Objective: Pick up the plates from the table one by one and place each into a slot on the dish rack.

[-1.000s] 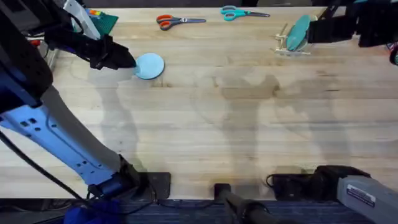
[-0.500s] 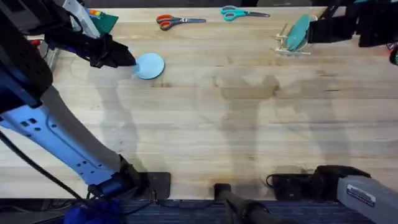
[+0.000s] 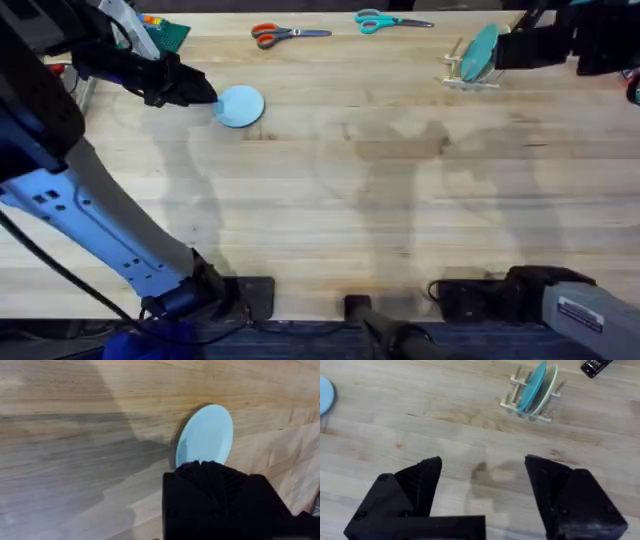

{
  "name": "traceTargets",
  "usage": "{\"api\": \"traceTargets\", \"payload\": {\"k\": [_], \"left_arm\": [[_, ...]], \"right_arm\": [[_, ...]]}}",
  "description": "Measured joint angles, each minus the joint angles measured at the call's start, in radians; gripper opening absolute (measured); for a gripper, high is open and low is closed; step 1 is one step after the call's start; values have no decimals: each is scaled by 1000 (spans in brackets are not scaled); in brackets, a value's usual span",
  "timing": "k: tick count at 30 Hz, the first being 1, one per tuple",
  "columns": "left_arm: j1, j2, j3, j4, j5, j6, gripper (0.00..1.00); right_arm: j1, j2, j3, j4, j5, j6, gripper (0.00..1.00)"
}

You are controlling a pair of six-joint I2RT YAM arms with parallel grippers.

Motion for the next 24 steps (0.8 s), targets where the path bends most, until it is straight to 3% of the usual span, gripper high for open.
{"api": "traceTargets", "payload": {"k": [9, 24], "left_arm": [[0, 55, 3, 10, 8, -7, 39], [12, 140, 34, 5, 102, -35, 40]], "right_arm": [[0, 0, 0, 0, 0, 0, 995], [0, 0, 0, 0, 0, 0, 993]]}}
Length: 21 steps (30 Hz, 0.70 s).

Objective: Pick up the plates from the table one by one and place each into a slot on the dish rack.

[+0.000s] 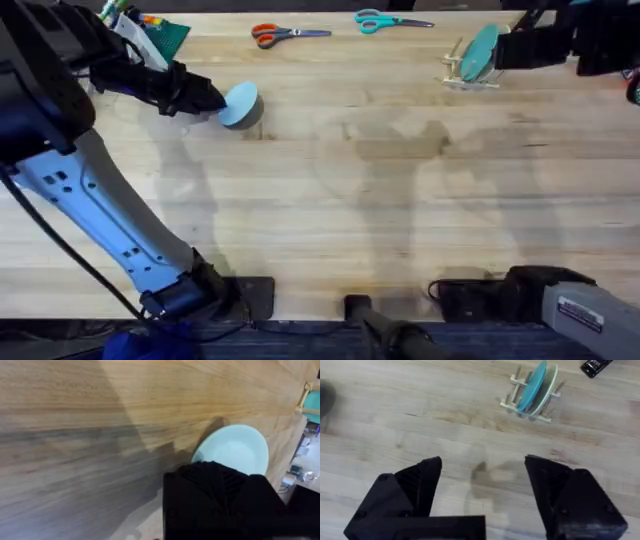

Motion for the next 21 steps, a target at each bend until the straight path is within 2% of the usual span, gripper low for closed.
{"api": "traceTargets", "payload": {"k": [8, 16, 21], "left_arm": [[0, 3, 0, 0, 11, -2, 40], [0, 3, 0, 0, 12, -2, 40], [0, 3, 0, 0, 11, -2, 41]], "right_arm": [[0, 5, 0, 0, -14, 20, 993], [11, 54, 0, 2, -148, 126, 995], [54, 94, 0, 11, -225, 212, 995]]}}
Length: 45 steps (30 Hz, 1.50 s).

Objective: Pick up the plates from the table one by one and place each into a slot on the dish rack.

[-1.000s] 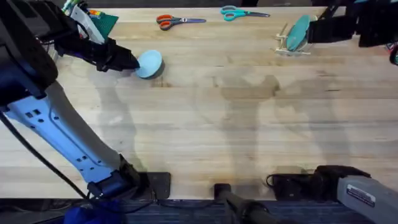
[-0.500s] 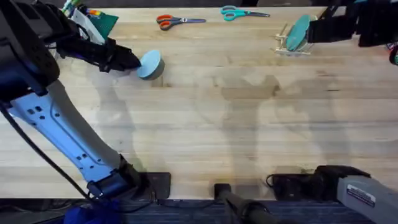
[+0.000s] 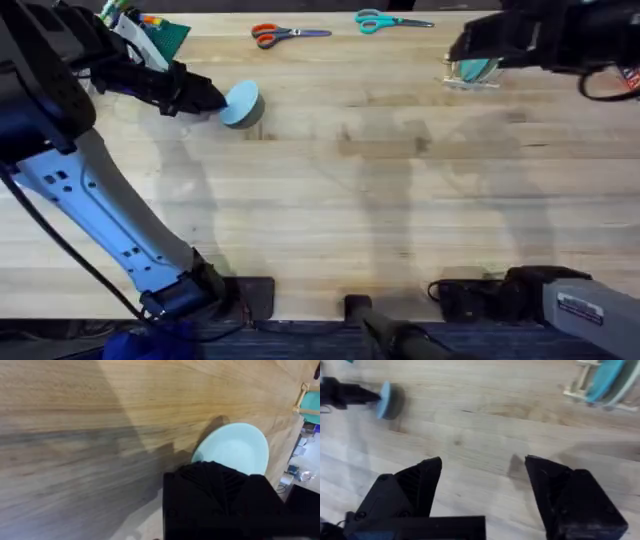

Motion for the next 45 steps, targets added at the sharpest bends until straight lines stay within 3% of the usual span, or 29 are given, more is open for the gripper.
{"api": "traceTargets", "payload": {"k": [6, 17, 26, 45], "left_arm": [[0, 0, 0, 0, 0, 0, 40], [0, 0, 0, 0, 0, 0, 41], [0, 0, 0, 0, 0, 0, 41], [0, 0, 0, 0, 0, 0, 41]], "right_arm": [[84, 61, 0, 93, -44, 110, 995], [286, 249, 0, 433, -94, 297, 993], [426, 433, 1, 682, -100, 539, 994], [579, 674, 1, 994, -69, 914, 995]]}}
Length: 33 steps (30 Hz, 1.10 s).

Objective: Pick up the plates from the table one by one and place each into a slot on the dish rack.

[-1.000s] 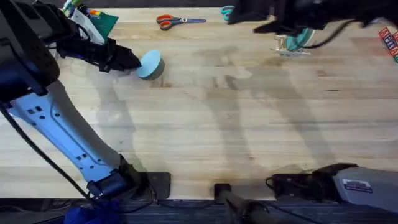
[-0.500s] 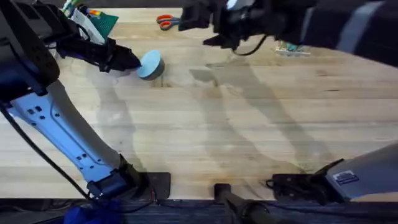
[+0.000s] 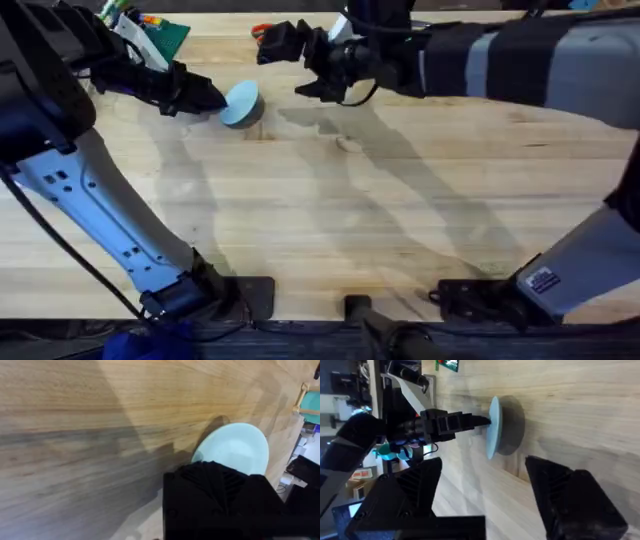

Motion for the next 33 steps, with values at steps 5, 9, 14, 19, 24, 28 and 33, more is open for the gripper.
{"api": "traceTargets", "payload": {"k": [5, 9, 14, 19, 24, 28, 33], "left_arm": [[0, 0, 0, 0, 0, 0, 41], [0, 0, 0, 0, 0, 0, 41], [0, 0, 0, 0, 0, 0, 41], [0, 0, 0, 1, 0, 0, 40], [0, 0, 0, 1, 0, 0, 40], [0, 0, 0, 1, 0, 0, 40], [0, 0, 0, 1, 0, 0, 41]], "right_arm": [[26, 46, 1, 75, 26, 78, 994], [49, 75, 1, 107, 49, 102, 993], [81, 121, 40, 113, 59, 112, 994], [113, 195, 135, 116, 59, 118, 994], [133, 251, 201, 115, 62, 125, 994], [132, 278, 210, 115, 70, 125, 993], [132, 284, 210, 118, 70, 128, 994]]}}
